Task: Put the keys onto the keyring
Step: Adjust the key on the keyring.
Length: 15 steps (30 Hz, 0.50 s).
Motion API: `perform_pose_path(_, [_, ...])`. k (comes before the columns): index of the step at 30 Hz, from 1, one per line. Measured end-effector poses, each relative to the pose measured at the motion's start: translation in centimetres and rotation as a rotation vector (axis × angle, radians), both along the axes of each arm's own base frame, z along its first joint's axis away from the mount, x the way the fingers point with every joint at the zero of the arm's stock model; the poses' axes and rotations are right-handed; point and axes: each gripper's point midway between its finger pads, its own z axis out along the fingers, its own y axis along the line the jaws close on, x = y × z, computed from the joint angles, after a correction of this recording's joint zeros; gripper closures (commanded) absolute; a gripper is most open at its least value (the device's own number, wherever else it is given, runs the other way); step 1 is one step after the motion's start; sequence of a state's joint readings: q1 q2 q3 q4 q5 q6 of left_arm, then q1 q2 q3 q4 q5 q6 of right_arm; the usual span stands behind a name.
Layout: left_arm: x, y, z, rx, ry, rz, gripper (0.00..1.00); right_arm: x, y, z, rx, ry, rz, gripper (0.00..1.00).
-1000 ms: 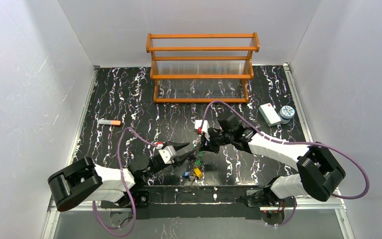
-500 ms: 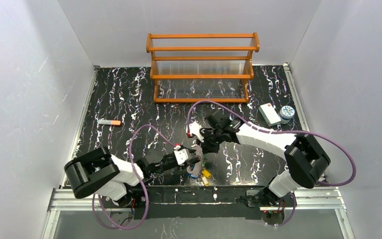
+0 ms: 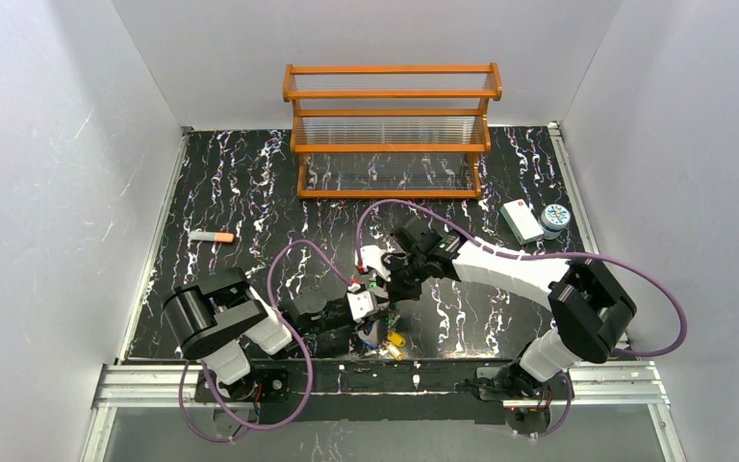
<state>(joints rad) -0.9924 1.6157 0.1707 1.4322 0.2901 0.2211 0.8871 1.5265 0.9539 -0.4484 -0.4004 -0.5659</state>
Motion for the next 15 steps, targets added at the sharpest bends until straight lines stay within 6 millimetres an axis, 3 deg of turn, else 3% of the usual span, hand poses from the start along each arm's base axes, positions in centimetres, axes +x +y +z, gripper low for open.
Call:
perform_pose_path(3, [0.1, 0.3, 0.1, 0.002, -0.010, 0.010, 0.74, -0.1, 0.0, -0.3, -0.016, -0.015, 0.012, 0.99])
perform_pose_path(7, [0.5, 0.7, 0.9, -0.008, -0.042, 0.038, 0.75, -1.0, -1.0, -2.2, -0.085, 0.023, 0.022, 0.99])
perform_pose_path(15, [0.8, 1.7, 1.4, 0.014, -0.091, 0.064, 0.71, -1.5, -1.2, -2.5, -0.108, 0.022, 0.042, 0.99])
